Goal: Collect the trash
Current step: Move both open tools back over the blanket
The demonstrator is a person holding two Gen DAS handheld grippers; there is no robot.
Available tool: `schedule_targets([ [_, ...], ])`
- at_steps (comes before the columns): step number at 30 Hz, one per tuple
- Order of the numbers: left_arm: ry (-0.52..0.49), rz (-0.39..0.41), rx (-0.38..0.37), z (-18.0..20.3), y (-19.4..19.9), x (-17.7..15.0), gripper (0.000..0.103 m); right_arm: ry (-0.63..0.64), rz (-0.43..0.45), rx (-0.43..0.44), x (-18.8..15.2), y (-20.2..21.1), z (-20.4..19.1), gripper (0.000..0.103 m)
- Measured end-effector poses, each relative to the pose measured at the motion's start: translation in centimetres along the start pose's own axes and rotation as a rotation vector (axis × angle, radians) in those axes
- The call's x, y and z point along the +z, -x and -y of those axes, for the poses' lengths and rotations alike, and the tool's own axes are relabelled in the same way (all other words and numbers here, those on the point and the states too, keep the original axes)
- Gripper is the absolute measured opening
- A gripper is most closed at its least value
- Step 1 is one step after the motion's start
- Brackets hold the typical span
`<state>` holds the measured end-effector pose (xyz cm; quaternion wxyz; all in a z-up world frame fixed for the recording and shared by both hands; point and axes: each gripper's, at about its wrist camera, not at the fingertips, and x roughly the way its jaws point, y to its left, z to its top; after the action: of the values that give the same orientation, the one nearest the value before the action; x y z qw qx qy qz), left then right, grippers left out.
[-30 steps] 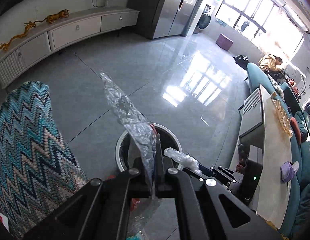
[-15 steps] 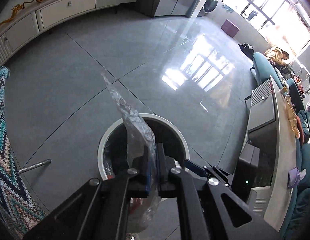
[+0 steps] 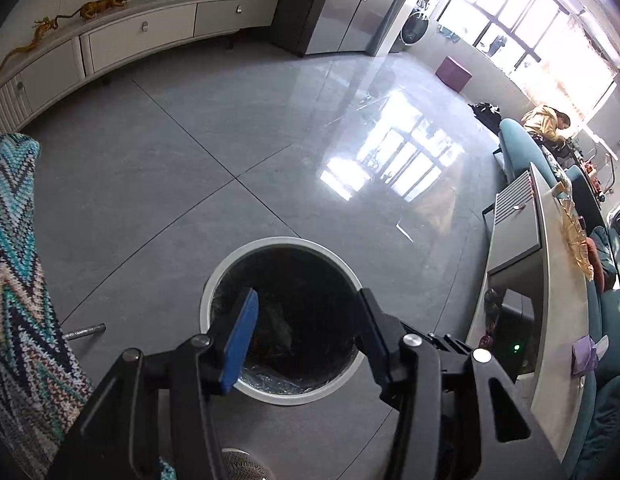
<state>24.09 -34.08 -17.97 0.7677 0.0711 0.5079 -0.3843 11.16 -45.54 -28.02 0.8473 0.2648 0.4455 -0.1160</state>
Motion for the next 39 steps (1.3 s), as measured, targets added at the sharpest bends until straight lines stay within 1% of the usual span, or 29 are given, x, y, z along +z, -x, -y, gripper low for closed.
schedule_targets([
  [2, -0.013, 0.035, 0.003, 0.4, 1.9, -0.4, 0.049, -0.002, 0.033, -0.004, 0.1, 1.5, -0.1, 0.056],
  [4, -0.025, 0.081, 0.011, 0.7, 4.1, -0.9, 0.049, 0.002, 0.076, -0.012, 0.1, 3.6, -0.6, 0.059],
  [8, -0.047, 0.188, 0.026, 1.3, 9.4, -2.1, 0.048, 0.004, 0.17, -0.02, 0.2, 8.1, -1.9, 0.063],
  [10, -0.056, 0.211, 0.024, 1.4, 11.5, -2.7, 0.049, 0.009, 0.225, -0.017, 0.3, 10.5, -3.0, 0.066],
  [12, -0.068, 0.216, 0.024, 1.7, 13.7, -3.6, 0.049, 0.025, 0.276, -0.012, 0.1, 13.0, -4.3, 0.07],
  [14, -0.071, 0.239, 0.029, 1.8, 16.2, -4.8, 0.049, 0.045, 0.323, -0.008, -0.1, 15.4, -5.8, 0.071],
  [17, -0.073, 0.297, 0.049, 1.2, 20.2, -6.5, 0.049, 0.074, 0.384, 0.015, -0.6, 18.8, -7.9, 0.072],
  [21, -0.065, 0.382, 0.092, 0.0, 25.3, -9.0, 0.056, 0.118, 0.461, 0.043, -1.8, 23.1, -11.2, 0.075],
  [25, -0.051, 0.451, 0.127, -1.8, 29.9, -11.2, 0.056, 0.168, 0.523, 0.079, -3.0, 27.0, -14.6, 0.078],
  [26, -0.042, 0.474, 0.138, -2.5, 31.4, -12.0, 0.058, 0.181, 0.536, 0.085, -3.3, 27.9, -15.3, 0.079],
  [29, -0.027, 0.54, 0.182, -4.5, 35.2, -13.9, 0.066, 0.212, 0.579, 0.101, -4.1, 30.5, -17.4, 0.082],
  [30, -0.023, 0.563, 0.203, -5.2, 36.5, -14.7, 0.068, 0.224, 0.594, 0.103, -4.4, 31.4, -18.2, 0.085],
  [34, -0.006, 0.627, 0.279, -7.7, 41.0, -17.3, 0.072, 0.266, 0.647, 0.104, -5.6, 34.3, -21.0, 0.094],
  [39, 0.028, 0.706, 0.39, -11.1, 46.0, -21.2, 0.076, 0.314, 0.681, 0.11, -6.9, 36.1, -24.3, 0.098],
])
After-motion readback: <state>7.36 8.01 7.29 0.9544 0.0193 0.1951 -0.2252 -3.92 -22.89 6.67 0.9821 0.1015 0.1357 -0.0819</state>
